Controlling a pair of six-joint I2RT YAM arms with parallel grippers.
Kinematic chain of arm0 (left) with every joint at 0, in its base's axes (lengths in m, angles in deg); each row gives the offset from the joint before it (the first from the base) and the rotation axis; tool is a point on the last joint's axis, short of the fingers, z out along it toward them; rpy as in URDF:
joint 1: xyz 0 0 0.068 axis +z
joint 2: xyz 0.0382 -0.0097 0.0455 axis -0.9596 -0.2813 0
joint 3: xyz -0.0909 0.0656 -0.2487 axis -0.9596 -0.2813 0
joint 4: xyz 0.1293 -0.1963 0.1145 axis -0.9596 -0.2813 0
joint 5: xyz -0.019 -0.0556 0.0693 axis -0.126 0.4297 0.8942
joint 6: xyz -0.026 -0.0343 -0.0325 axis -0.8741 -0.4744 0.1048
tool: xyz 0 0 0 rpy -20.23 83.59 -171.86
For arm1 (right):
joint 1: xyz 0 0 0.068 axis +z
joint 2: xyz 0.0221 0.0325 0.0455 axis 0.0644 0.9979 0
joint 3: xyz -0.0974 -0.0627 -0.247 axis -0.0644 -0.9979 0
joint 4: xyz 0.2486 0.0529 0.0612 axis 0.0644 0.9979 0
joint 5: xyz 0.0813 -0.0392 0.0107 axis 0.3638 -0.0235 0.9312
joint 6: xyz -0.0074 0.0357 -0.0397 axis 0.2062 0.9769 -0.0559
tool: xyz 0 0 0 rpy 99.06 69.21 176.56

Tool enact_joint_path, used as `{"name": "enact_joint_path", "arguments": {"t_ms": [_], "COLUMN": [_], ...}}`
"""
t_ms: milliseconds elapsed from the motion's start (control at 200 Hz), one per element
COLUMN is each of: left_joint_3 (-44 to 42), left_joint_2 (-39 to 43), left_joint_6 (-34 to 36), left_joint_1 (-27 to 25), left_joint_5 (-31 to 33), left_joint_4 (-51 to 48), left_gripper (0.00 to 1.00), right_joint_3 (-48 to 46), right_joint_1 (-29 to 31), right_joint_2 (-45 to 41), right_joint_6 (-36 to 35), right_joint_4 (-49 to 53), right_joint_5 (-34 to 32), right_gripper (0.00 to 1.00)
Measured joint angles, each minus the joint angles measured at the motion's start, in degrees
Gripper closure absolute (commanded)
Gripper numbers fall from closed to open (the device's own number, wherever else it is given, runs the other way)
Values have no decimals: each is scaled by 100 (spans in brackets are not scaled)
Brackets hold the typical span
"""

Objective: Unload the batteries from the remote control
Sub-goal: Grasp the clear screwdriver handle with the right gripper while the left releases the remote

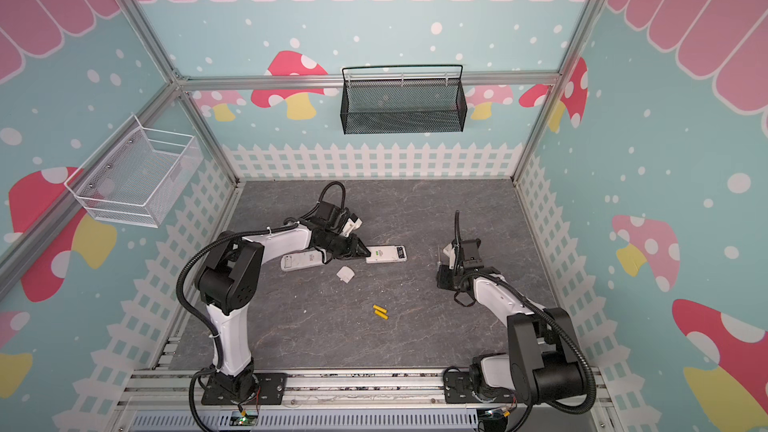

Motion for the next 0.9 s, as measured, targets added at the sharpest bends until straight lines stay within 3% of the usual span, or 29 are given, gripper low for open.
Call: {"name": "enact_joint_path", "arguments": {"t_ms": [215,445,741,901], "left_joint_3": [332,407,74,11], "left_joint_2": [-33,70,1279,1738], "left_joint_6": [205,608,1316,1878], "left_joint_1": [201,254,9,-297], "left_joint_5": [315,750,1036,1121], "left_joint_4": [-269,-498,-507,-575], "left_gripper": [55,33,17,9], "right_joint_3": [11,79,195,195], "right_joint_1": [63,101,107,105], "right_joint_2": [258,435,686,654], "right_joint_6": [-7,-31,-304,-551], "right_joint_4": [-76,-256,-511,-549], "right_joint_5": [-138,-186,-177,-74], "right_gripper": [64,65,86,88]}}
